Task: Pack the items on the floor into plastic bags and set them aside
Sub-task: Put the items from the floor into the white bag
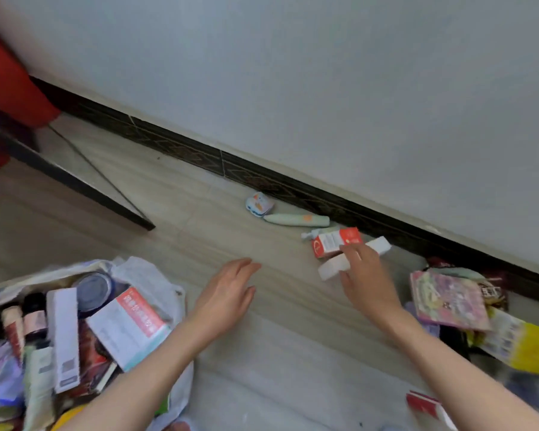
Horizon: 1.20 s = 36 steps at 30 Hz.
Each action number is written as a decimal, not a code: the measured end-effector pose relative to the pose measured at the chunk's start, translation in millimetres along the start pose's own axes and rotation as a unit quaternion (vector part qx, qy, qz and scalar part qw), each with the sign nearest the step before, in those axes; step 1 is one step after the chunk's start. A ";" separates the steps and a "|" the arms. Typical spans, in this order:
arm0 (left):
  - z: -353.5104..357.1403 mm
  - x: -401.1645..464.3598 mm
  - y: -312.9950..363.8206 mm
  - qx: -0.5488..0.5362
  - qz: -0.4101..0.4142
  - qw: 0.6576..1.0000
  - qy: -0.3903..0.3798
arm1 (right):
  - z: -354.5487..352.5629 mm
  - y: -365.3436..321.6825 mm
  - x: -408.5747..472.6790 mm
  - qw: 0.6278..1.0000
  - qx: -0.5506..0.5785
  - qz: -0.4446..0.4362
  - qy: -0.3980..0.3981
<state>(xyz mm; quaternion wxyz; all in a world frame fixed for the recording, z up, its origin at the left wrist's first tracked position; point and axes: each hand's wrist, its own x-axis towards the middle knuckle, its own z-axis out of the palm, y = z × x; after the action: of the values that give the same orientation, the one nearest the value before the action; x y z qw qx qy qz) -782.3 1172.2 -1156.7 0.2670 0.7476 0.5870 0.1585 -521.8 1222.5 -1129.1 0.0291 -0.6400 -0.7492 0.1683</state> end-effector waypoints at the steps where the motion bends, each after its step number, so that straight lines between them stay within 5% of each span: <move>1: 8.6 15.2 6.0 0.000 0.004 1.000 -0.008 | 2.3 12.6 4.2 1.000 -0.025 -0.016 0.002; 5: 37.4 72.6 30.3 0.009 0.018 1.000 -0.009 | 10.8 46.9 21.8 0.991 -0.118 -0.060 0.010; 15: 100.6 156.7 65.4 -0.038 -0.028 0.997 -0.058 | 16.8 80.1 19.3 0.986 -0.105 -0.109 0.068; 19: 96.9 154.0 59.9 -0.060 -0.031 0.997 -0.023 | 22.7 85.4 2.3 0.988 -0.097 -0.106 0.062; 27: 36.3 80.8 51.0 -0.094 -0.063 0.991 0.072 | 15.6 55.9 -15.5 0.988 -0.092 -0.105 0.072; 36: -58.1 -101.4 19.6 -0.088 -0.149 0.964 0.203 | -5.8 -87.8 -56.7 0.981 -0.031 -0.190 0.013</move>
<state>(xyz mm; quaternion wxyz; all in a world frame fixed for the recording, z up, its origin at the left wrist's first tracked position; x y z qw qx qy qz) -825.1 1083.6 -1090.6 0.2279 0.5775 0.7172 0.3166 -593.5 1157.9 -1088.4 0.0509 -0.4887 -0.8615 0.1280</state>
